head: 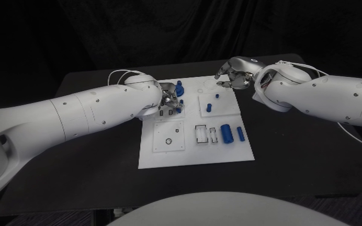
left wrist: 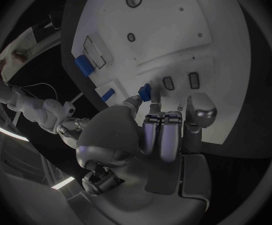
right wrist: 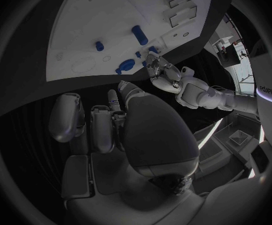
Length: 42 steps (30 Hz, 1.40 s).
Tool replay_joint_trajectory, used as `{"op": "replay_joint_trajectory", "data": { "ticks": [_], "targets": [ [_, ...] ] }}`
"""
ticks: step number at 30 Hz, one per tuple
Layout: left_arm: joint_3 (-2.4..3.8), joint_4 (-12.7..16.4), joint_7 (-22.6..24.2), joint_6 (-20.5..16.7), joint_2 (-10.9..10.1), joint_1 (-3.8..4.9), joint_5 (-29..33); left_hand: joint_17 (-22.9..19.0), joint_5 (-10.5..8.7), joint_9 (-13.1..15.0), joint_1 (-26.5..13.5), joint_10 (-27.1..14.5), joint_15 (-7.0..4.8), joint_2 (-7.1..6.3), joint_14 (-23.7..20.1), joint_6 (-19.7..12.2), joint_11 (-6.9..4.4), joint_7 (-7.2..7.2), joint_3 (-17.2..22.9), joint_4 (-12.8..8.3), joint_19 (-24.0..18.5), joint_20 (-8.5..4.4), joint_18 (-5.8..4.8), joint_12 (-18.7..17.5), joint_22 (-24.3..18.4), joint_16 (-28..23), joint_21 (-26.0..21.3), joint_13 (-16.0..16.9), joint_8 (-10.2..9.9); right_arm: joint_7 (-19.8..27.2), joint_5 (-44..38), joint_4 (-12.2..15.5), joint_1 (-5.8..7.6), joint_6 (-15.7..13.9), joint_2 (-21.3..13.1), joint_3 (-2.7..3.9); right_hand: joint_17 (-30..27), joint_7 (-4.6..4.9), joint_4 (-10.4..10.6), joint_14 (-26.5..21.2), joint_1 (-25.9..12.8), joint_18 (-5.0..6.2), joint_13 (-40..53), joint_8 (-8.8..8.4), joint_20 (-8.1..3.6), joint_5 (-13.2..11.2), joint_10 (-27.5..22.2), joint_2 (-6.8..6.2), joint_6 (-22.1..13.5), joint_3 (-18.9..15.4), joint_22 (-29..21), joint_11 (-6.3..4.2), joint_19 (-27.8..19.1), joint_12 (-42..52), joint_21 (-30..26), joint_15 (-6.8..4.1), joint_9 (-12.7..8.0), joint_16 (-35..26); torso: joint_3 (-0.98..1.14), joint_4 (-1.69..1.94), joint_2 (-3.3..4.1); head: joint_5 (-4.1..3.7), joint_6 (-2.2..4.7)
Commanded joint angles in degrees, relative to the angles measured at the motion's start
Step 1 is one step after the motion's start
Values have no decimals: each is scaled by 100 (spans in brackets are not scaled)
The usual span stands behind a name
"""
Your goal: Assemble the parts on the task board
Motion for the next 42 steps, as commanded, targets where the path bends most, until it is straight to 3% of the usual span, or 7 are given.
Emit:
{"op": "replay_joint_trajectory", "data": {
  "ticks": [1, 17, 42],
  "targets": [
    [6, 35, 91, -65, -19, -12, 10, 1365, 36, 16, -32, 597, -51, -64, 540, 15, -39, -22, 54, -9, 1, -32, -10, 15, 11, -24, -34, 1508, -19, -126, -10, 0, -19, 80, -10, 4, 229, -1, 1, 275, 55, 96, 607, -31, -1, 20, -29, -12, 38, 32, 865, 9, -31, -23, -37, 31, -6, -19, -1, 3, -3, 11, -1],
    [5, 98, 41, -158, -241, -30, 10, 1338, -60, 61, -154, 597, -45, -108, 526, 25, -29, -9, 166, 4, -6, -29, -7, 15, 3, -37, -62, 1508, -72, -163, -10, 14, -25, 153, -53, 4, 154, 6, -8, 251, 63, 112, 552, -56, 2, 24, -71, -19, 28, 47, 840, 10, -62, -60, -128, 33, -15, -88, -5, 12, 1, 7, -1],
    [5, 234, 128, -371, -490, -73, 10, 1331, -9, 91, -161, 597, -46, -136, 523, 39, -33, -16, 266, -38, 2, -28, -7, 15, 17, -41, -69, 1508, -100, -201, -10, 4, -56, 262, -81, 4, 84, 10, -8, 228, 62, 130, 504, -80, 3, 22, -107, -23, 17, 61, 813, 8, -96, -93, -228, 33, -24, -154, -7, 0, 6, 49, -1]
  ]
}}
